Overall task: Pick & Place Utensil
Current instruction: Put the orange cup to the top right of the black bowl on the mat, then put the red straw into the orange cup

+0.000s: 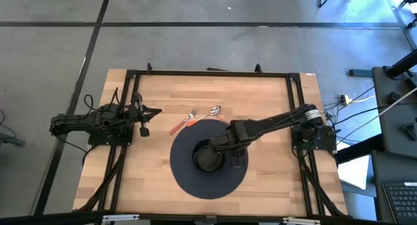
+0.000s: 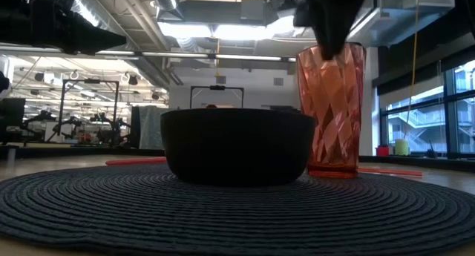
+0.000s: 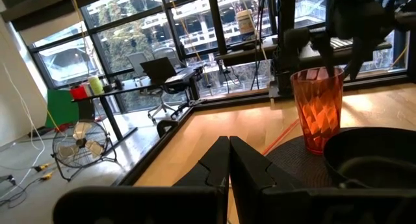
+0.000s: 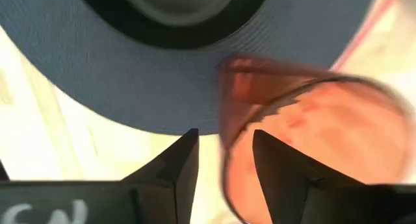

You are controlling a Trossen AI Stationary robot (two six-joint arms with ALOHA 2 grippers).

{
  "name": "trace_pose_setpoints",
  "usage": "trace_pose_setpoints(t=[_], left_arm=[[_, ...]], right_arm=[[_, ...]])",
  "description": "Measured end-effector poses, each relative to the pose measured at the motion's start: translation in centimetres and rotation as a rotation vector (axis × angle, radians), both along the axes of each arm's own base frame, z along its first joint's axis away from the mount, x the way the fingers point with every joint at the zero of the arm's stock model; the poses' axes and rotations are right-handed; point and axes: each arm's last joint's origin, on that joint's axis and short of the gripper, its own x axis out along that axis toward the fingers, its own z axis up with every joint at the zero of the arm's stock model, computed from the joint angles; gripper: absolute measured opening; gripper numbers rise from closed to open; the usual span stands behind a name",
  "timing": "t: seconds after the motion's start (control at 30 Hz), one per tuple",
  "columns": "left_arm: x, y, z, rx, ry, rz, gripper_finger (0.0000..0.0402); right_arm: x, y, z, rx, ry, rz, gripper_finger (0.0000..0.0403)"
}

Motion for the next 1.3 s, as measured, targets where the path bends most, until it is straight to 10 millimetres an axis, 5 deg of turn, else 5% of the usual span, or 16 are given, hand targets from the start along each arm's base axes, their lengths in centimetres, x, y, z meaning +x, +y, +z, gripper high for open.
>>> trace_pose_setpoints(t=[0.2, 0.33, 0.47, 0.67, 0.9, 1.07, 1.3], left_arm=[[0.0, 0.0, 0.0, -0.002, -0.001, 0.000, 0.0004], [0.0, 0.0, 0.0, -0.003, 0.000, 0.000, 0.0004], [0.0, 0.0, -0.1, -0.003, 0.007, -0.001, 0.0004], [0.0, 0.0, -0.1, -0.002, 0.009, 0.000, 0.0004], [0.0, 0.0, -0.1, -0.006, 0.008, -0.001, 0.0004], [0.0, 0.0, -0.1, -0.007, 0.008, 0.000, 0.0004], [0.0, 0.0, -0.1, -0.006, 0.008, 0.001, 0.0004]], right_arm=[[-0.4, -0.4, 4.5, -0.074, -0.096, 0.019, 0.0154], [-1.8, -0.4, 9.1, -0.128, -0.294, 0.096, 0.0154], [-5.1, -0.2, 14.0, -0.335, -0.551, 0.124, 0.0144], [-10.4, -0.2, 18.8, -0.311, -0.804, 0.106, 0.0097], [-13.8, 0.3, 17.8, -0.351, -0.945, 0.210, 0.0008], [-16.4, -1.1, 16.2, -0.292, -1.155, 0.275, 0.0018], [-19.1, -4.1, 11.4, -0.211, -1.399, 0.267, 0.0005]])
